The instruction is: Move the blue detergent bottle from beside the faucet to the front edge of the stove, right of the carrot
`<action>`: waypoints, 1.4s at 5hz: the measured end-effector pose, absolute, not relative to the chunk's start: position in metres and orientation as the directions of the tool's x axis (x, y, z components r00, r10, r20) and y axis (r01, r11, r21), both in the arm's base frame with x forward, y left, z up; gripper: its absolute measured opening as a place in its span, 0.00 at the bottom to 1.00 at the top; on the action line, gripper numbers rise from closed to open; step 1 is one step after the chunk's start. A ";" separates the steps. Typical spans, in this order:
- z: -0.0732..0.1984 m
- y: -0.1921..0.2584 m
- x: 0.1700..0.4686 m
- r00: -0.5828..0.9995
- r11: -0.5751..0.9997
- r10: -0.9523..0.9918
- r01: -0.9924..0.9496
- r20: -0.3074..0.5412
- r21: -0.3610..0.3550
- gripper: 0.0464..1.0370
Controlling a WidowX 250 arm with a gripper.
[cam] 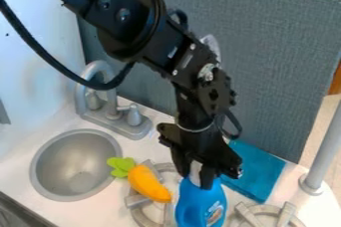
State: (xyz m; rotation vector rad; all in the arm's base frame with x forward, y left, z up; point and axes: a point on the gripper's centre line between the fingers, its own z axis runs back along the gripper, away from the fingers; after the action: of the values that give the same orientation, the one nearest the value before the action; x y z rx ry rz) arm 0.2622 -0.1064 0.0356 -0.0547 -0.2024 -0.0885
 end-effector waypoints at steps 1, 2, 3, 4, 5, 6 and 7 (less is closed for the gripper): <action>0.026 -0.113 0.258 0.982 0.999 -0.041 0.047 0.185 -0.028 0.44; 0.009 -0.124 0.254 0.986 1.000 0.005 -0.003 0.164 -0.014 0.44; -0.002 -0.129 0.254 0.986 1.000 0.023 -0.026 0.166 0.012 0.44; -0.011 -0.132 0.255 0.985 0.999 0.026 -0.030 0.169 0.022 0.44; -0.011 -0.135 0.262 0.982 0.999 0.037 -0.041 0.184 0.020 0.44; -0.013 -0.136 0.264 0.982 0.999 0.039 -0.044 0.185 0.022 0.44; -0.013 -0.136 0.266 0.982 0.999 0.034 -0.039 0.188 0.025 0.44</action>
State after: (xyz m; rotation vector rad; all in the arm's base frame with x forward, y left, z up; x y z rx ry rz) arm 0.2665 -0.1358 -0.0134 0.0288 -0.1891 0.0368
